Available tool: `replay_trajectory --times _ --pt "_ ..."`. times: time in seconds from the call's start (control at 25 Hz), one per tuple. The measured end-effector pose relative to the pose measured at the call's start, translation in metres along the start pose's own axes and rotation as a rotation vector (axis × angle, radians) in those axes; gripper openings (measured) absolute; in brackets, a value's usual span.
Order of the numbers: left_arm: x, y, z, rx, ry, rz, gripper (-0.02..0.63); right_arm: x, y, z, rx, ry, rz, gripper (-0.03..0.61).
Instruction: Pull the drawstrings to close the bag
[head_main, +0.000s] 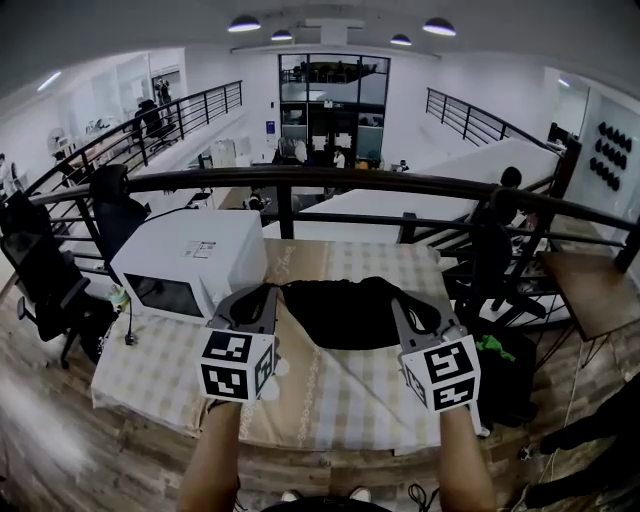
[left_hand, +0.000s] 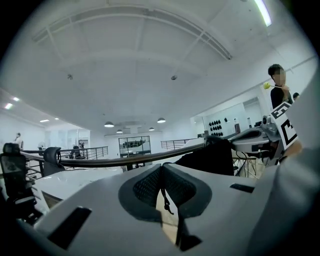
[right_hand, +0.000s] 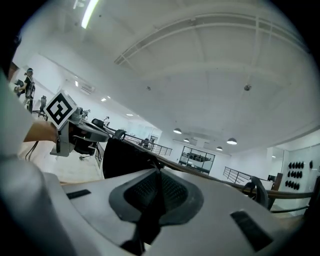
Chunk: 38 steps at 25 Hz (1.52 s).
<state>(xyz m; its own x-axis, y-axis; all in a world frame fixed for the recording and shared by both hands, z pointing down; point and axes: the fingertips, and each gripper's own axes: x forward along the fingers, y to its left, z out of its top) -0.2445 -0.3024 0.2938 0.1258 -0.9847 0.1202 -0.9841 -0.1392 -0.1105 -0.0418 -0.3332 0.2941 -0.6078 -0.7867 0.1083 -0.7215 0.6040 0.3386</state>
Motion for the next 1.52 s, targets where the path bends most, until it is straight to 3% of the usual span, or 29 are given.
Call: replay_trajectory --times 0.28,0.44,0.8,1.52 --pt "-0.005 0.011 0.042 -0.018 -0.106 0.055 0.032 0.002 -0.010 0.034 0.019 -0.087 -0.010 0.034" --pt "-0.003 0.009 0.051 -0.014 -0.127 0.068 0.032 0.002 -0.017 0.040 0.041 -0.108 -0.017 0.034" --pt "0.006 0.010 0.046 0.006 -0.111 0.096 0.032 -0.001 -0.032 0.032 0.040 -0.106 -0.096 0.033" --pt "-0.003 0.028 0.036 -0.031 -0.088 0.146 0.031 -0.013 -0.054 0.021 0.013 -0.071 -0.196 0.031"
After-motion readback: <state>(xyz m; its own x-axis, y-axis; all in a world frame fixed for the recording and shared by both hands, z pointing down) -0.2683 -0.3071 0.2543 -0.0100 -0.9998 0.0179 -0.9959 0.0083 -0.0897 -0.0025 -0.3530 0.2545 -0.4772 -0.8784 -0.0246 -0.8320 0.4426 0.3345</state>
